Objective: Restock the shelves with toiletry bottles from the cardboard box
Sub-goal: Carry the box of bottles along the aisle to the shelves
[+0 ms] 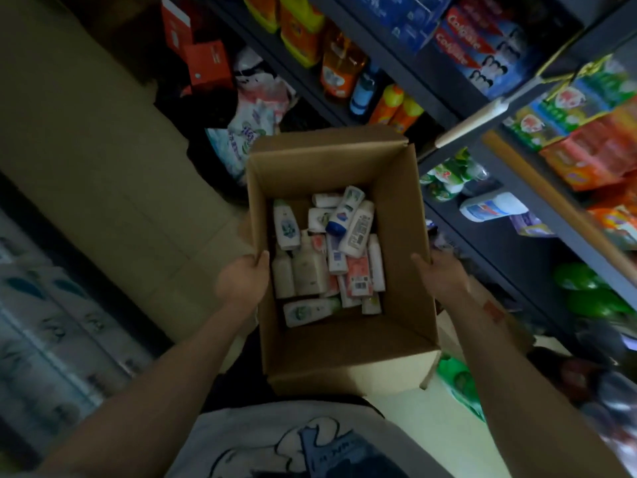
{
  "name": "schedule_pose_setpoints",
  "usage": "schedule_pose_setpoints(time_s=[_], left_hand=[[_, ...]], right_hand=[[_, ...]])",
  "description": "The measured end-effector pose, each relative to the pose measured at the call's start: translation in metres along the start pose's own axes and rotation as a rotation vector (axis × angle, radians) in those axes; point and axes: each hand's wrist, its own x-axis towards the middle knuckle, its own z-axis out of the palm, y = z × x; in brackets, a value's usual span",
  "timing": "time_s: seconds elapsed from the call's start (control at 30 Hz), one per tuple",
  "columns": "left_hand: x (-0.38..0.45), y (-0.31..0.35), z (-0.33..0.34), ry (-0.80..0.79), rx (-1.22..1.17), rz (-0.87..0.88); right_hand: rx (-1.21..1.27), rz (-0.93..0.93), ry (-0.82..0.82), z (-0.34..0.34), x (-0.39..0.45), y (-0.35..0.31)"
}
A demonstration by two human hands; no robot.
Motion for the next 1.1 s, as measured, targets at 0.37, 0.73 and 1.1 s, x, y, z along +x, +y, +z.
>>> schedule_pose_setpoints(time_s=[0.37,0.73,1.1], left_hand=[[-0.007,0.011,0.002,0.032,0.092,-0.051],[-0.041,0.012,0.019,0.007,-0.044,-0.297],[-0.087,0.055,0.096,0.034,-0.563,-0.461]], right_hand=[[-0.258,-0.018,0.043,0.005,0.0,-0.004],[-0.284,-0.409,-0.094,-0.032,0.04,0.003],[-0.604,-0.574,-0.018,-0.098,0.106,-0.057]])
